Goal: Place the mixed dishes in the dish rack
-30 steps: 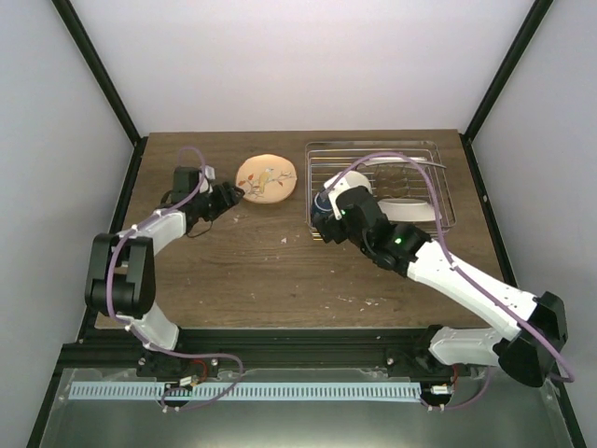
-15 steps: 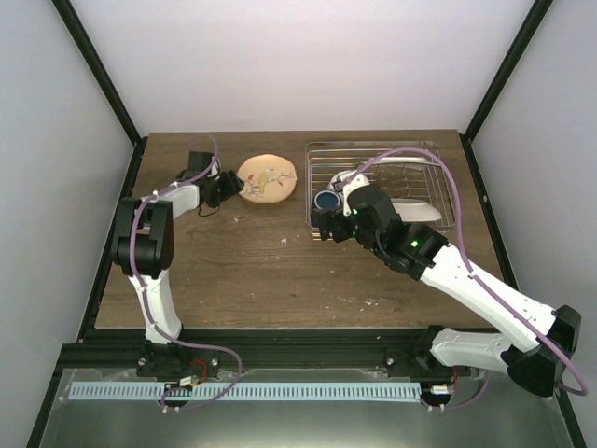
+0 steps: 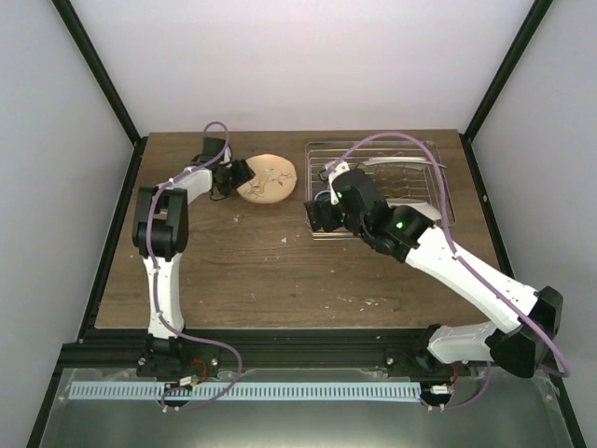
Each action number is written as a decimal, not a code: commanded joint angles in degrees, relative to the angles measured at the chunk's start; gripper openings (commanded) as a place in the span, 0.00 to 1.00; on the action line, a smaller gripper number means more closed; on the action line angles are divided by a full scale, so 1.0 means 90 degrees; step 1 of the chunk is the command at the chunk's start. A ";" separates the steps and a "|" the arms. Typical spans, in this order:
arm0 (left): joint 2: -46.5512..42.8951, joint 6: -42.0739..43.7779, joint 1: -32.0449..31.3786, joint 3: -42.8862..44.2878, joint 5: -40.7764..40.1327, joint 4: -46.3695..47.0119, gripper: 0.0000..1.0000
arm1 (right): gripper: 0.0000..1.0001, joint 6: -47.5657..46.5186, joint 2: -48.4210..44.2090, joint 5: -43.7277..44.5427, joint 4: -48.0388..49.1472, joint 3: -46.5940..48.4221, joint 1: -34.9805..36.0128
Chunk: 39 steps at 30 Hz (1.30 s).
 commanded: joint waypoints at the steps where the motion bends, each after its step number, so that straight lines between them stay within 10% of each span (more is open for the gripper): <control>1: 0.0281 -0.0111 -0.0131 0.0327 0.0238 -0.0444 0.72 | 0.94 0.0047 0.0251 -0.0311 -0.0611 0.0909 -0.0080; 15: 0.0094 -0.0250 -0.0262 -0.0801 0.1107 0.0576 0.00 | 0.76 0.0168 -0.0623 -0.0563 -0.0278 -0.0044 -0.0336; 39: -0.2684 -0.1586 0.0772 -0.5003 0.3084 0.4482 0.00 | 0.71 0.0616 -0.0324 -0.1823 0.0939 -0.0757 -0.0643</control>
